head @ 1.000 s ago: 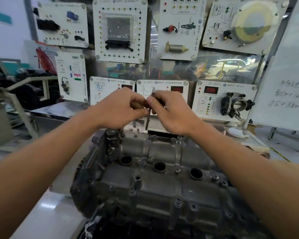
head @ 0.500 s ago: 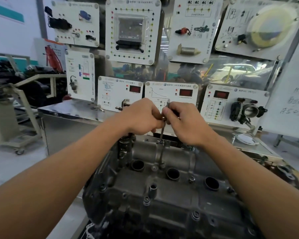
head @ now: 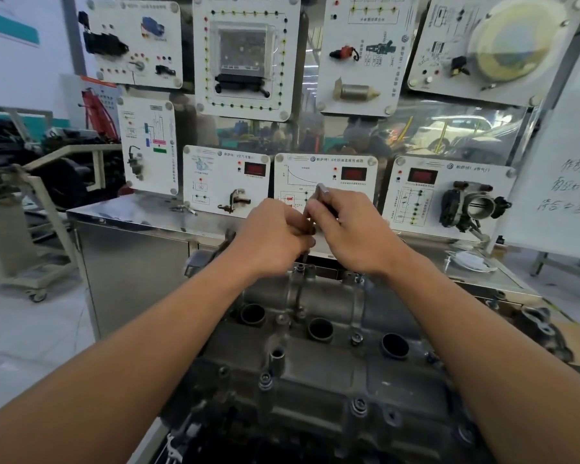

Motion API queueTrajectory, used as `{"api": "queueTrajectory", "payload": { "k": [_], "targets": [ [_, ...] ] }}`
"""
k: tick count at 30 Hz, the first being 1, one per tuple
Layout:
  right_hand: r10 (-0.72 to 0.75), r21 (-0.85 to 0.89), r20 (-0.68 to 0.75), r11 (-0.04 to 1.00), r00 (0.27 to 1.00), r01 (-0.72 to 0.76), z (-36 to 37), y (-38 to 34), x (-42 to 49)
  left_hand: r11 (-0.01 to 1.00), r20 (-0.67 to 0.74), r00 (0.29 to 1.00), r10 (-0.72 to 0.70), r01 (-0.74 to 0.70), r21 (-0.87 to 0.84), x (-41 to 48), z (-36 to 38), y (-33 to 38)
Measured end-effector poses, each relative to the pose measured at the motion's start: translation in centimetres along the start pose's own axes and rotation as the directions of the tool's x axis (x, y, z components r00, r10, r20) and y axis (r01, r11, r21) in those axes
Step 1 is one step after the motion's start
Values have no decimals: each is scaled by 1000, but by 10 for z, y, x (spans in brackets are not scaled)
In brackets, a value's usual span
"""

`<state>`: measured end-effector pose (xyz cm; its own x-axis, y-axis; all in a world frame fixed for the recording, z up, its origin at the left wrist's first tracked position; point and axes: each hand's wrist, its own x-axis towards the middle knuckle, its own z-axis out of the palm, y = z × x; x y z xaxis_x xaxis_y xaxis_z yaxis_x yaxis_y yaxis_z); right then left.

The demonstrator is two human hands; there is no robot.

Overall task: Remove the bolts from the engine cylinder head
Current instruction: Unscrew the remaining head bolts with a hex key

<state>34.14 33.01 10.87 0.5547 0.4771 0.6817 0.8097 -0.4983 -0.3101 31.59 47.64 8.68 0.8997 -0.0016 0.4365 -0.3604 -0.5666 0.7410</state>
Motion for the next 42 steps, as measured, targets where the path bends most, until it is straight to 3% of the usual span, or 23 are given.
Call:
{"api": "queueTrajectory", "payload": {
  "k": [6, 18, 26, 32, 37, 42],
  "targets": [
    [-3, -4, 40, 1000, 999, 4, 9, 3, -4, 998, -27, 1000, 8, -7, 57, -7, 9, -8],
    [44, 81, -16, 996, 999, -43, 13, 7, -3, 993, -110, 993, 32, -20, 113, -10, 13, -11],
    [309, 461, -197, 867, 930, -190, 29, 8, -8, 988, -219, 970, 108, -79, 134, -13, 25, -16],
    [333, 569, -255, 811, 908, -137, 32, 1, -8, 993, -359, 930, 76, -39, 109, -12, 29, -22],
    [310, 524, -258, 841, 915, -138, 30, 0, -8, 990, -356, 929, 96, -53, 131, -13, 32, -24],
    [135, 299, -189, 951, 973, -74, 24, 1, -9, 984, -197, 967, 162, -174, -46, -18, 29, -24]
  ]
}}
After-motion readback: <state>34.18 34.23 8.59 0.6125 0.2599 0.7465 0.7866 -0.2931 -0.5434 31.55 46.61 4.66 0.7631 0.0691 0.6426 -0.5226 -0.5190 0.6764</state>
